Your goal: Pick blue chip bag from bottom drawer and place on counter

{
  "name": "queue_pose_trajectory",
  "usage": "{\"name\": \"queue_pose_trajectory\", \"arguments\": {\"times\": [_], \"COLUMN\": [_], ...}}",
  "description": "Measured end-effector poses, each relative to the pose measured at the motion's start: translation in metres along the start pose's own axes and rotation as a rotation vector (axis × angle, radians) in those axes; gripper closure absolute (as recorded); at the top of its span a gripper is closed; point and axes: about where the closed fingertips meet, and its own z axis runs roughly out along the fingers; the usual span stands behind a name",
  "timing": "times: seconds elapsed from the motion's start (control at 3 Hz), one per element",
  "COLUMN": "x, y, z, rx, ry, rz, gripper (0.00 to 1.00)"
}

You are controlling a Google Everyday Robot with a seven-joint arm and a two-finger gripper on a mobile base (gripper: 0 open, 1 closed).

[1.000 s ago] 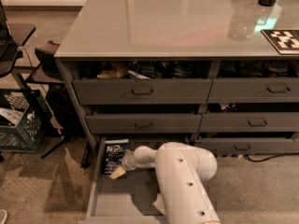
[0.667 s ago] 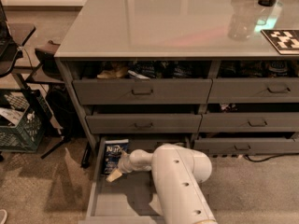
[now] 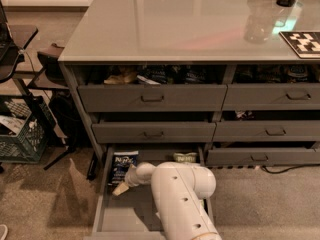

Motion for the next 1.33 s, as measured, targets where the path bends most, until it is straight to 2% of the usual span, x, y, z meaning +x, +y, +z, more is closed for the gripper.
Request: {"name": "queue_pose_trajectory", "arguments": {"times": [0.33,0.67,1.33], "x": [-0.0013,-0.0013,-0.0013], "y": [-0.0033,-0.0033,-0.0033], "z": [0.0002,0.0002,0.0002], "rx": [0.006,0.006,0.006], "ry": [-0.003,-0.003,-0.003], "rz": [0.001,0.001,0.001], "gripper": [0.0,0.19,0.65]}}
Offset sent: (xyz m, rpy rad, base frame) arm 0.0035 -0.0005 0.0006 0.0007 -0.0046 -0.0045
